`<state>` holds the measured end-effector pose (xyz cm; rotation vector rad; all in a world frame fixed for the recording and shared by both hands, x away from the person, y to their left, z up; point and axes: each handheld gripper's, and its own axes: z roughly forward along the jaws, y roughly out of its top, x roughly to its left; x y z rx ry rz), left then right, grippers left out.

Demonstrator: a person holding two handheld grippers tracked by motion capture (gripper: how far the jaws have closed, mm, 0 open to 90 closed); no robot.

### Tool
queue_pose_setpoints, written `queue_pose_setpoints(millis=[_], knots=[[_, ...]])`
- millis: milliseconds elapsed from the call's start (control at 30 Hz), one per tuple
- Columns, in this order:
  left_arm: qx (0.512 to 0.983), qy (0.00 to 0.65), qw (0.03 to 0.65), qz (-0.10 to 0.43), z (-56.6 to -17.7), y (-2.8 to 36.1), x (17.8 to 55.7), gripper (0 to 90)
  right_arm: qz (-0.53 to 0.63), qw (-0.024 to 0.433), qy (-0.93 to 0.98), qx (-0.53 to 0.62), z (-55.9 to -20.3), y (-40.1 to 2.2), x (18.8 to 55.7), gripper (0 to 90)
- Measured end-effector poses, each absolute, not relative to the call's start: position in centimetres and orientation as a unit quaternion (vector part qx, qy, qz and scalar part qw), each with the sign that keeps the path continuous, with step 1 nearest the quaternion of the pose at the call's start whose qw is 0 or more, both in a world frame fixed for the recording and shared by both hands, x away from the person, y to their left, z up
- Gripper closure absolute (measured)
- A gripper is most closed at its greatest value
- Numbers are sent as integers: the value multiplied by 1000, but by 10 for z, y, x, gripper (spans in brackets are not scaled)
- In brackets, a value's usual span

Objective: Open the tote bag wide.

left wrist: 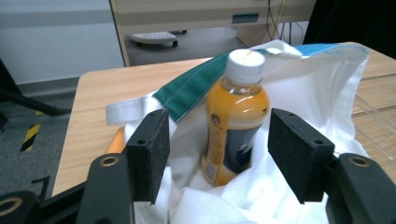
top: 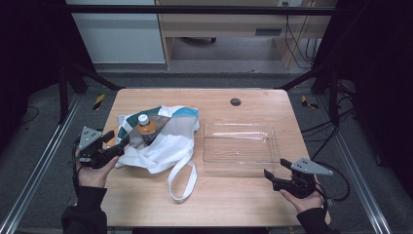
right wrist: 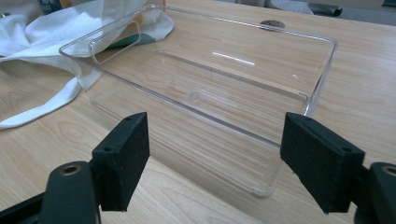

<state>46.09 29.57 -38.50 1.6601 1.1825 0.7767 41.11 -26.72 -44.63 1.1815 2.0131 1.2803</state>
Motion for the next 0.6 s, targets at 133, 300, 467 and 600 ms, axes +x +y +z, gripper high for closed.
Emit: queue_pose_setpoints(millis=[133, 300, 467, 600], knots=[[684, 471, 460, 313, -383, 288, 461, 371, 465, 241, 734, 432, -447, -269, 412, 237], [687, 462, 465, 314, -378, 280, 461, 363, 464, 241, 733, 435, -447, -269, 411, 240], [686, 460, 468, 316, -373, 274, 464, 359, 462, 241, 734, 435, -447, -269, 411, 245], [689, 456, 467, 315, -371, 266, 468, 358, 463, 240, 734, 434, -448, -270, 411, 247]])
